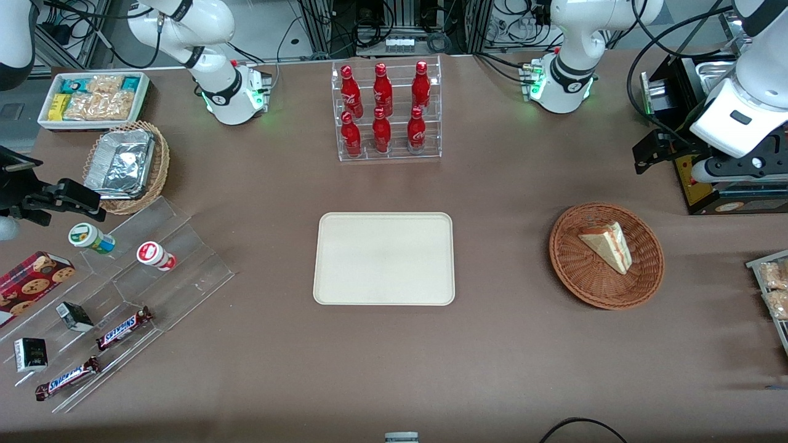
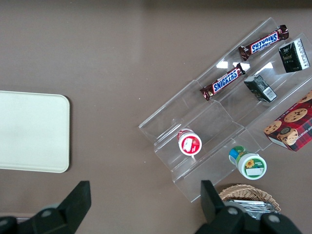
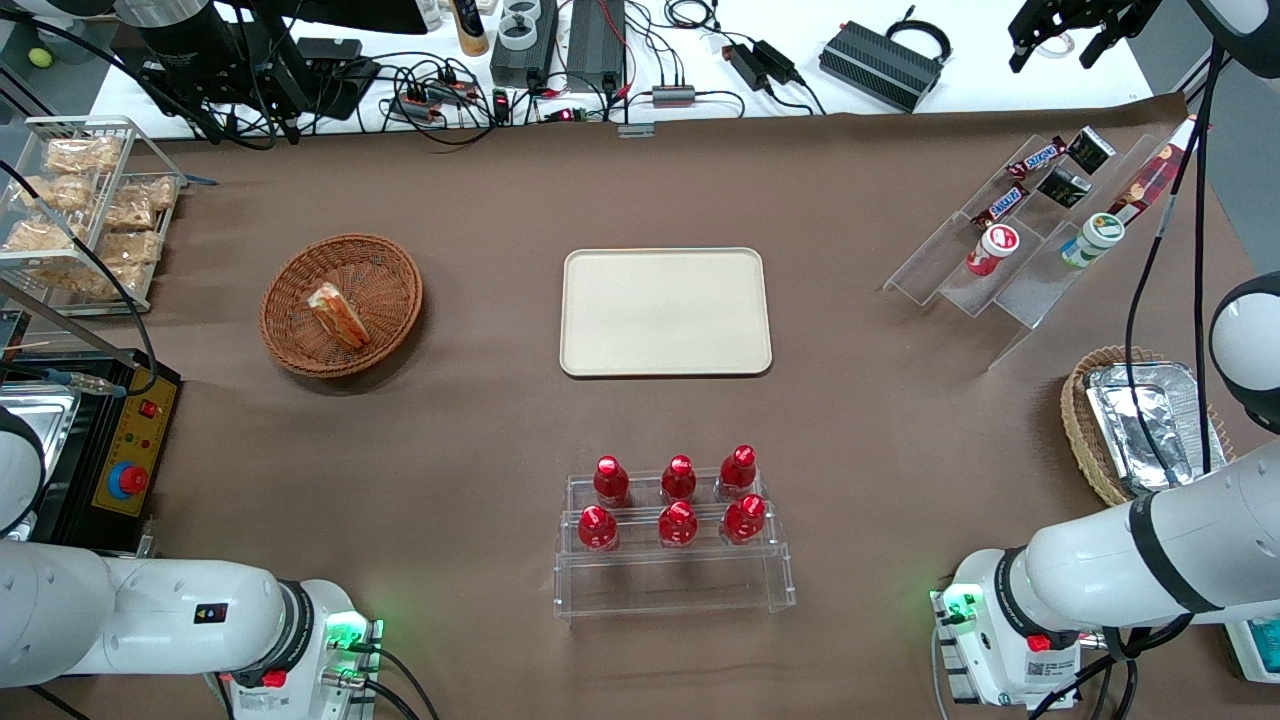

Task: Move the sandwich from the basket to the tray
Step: 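Move the left gripper over the wicker basket above the wrapped sandwich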

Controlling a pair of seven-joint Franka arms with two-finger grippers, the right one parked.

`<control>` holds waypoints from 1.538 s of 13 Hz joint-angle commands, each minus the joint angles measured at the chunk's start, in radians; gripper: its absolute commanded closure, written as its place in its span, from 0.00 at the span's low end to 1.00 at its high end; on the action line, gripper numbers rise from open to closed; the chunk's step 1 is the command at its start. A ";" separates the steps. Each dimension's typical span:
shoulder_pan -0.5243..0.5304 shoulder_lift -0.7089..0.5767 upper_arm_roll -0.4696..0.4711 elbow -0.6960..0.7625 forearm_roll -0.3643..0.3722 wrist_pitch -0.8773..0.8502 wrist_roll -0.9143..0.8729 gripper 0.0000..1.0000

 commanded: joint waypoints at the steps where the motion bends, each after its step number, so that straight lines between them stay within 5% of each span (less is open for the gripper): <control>1: -0.011 -0.005 0.013 0.007 0.002 -0.030 -0.015 0.00; 13: 0.143 0.134 0.016 -0.028 0.009 0.022 -0.137 0.00; 20: 0.181 0.086 0.014 -0.414 0.005 0.426 -0.412 0.00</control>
